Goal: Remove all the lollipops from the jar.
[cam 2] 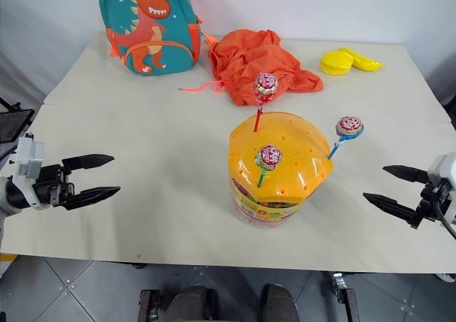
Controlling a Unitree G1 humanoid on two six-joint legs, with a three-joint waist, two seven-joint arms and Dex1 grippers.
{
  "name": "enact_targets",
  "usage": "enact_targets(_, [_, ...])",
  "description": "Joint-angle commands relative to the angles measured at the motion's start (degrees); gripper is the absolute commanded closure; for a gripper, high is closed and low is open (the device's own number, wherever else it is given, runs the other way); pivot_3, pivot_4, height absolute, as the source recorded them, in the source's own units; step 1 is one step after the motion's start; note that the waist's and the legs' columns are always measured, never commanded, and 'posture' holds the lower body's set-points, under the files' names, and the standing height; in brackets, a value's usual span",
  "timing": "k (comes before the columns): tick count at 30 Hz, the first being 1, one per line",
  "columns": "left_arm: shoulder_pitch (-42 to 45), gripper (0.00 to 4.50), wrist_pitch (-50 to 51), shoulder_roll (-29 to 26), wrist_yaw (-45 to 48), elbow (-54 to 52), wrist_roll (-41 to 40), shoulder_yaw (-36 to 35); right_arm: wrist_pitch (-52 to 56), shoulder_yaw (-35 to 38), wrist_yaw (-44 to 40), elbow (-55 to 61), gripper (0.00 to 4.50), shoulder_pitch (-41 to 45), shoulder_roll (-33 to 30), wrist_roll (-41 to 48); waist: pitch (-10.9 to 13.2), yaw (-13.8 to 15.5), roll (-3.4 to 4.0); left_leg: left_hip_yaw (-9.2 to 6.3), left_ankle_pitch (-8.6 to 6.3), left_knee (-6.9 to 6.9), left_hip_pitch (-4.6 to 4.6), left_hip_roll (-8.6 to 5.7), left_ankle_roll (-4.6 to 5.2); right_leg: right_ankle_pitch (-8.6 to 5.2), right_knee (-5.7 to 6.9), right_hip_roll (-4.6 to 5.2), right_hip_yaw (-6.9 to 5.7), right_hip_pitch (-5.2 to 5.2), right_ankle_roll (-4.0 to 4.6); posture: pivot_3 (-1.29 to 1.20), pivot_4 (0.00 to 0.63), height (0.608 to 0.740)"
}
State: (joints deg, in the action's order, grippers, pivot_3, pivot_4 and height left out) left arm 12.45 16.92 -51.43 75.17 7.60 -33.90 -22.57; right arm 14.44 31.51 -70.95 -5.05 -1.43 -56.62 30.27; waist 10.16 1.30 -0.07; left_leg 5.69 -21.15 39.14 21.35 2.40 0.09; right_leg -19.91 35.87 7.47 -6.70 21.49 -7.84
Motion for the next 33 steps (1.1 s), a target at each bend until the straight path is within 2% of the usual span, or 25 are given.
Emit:
enact_targets(1, [0.38,0.00,-0.58,-1.27,-0.99,-0.67,-0.06,-1.89,-0.96,1.76,0.23,-0.12,0.03,0.83,0.16,0.85,0.00,-0.01,0.00,0.01,0.00,0.01,0.00,0.00,0.00,0.00,0.00,0.00,0.00,0.00,0.00,0.00,0.150,0.740])
enact_targets(11, [3.88,0.00,3.06,-3.31,-4.15,-1.34,0.37,-0.63,-0.14,4.35,0.35,0.59,0.03,0.31,0.35,2.82,0.00,0.02,0.00,-0.01,0.00,0.05,-0.01,-0.01,0.00,0.00,0.08,0.01,0.01,0.00,0.00,0.00,0.150,0.740])
enact_targets(14, [8.15,0.00,3.52,-3.10,-4.02,-0.68,-0.45,0.53,-0.20,6.26,0.21,1.93,0.03,0.38,0.60,4.53,0.00,0.17,0.00,-0.01,0.00,0.06,-0.01,-0.01,0.00,0.00,0.10,0.01,0.00,0.00,0.00,0.00,0.150,0.740])
enact_targets(19, [20.29,0.00,1.78,-1.09,-3.36,1.12,2.15,7.27,1.74,9.58,-0.29,6.92,0.03,-0.76,-0.58,6.66,-0.01,0.29,-0.01,-0.04,0.00,0.14,0.00,-0.06,0.00,0.00,0.15,0.02,0.01,-0.02,0.00,0.00,0.150,0.740])
enact_targets(25, [35.58,0.00,-1.19,5.67,2.30,5.85,1.70,13.86,4.69,14.11,-1.61,13.10,0.03,-5.49,0.12,9.05,0.00,0.17,-0.05,-0.03,-0.01,0.18,0.01,-0.09,0.01,0.00,0.21,0.00,-0.03,-0.02,0.00,0.00,0.150,0.740])
enact_targets(28, [43.35,0.00,-1.00,12.65,4.15,9.26,1.57,17.26,4.67,16.19,-2.26,13.95,0.03,-6.53,0.64,10.18,0.01,0.43,-0.07,-0.07,-0.01,0.32,0.06,-0.10,0.02,0.00,0.22,0.00,-0.05,-0.03,0.00,0.00,0.150,0.740])
enact_targets(33, [50.86,0.00,0.06,22.54,7.05,14.14,1.73,21.48,4.58,19.45,-4.11,17.23,0.03,-9.03,1.85,12.61,0.02,0.25,-0.08,-0.13,-0.09,0.67,0.18,-0.09,0.16,0.01,0.34,0.01,-0.06,-0.04,-0.01,0.00,0.150,0.740])
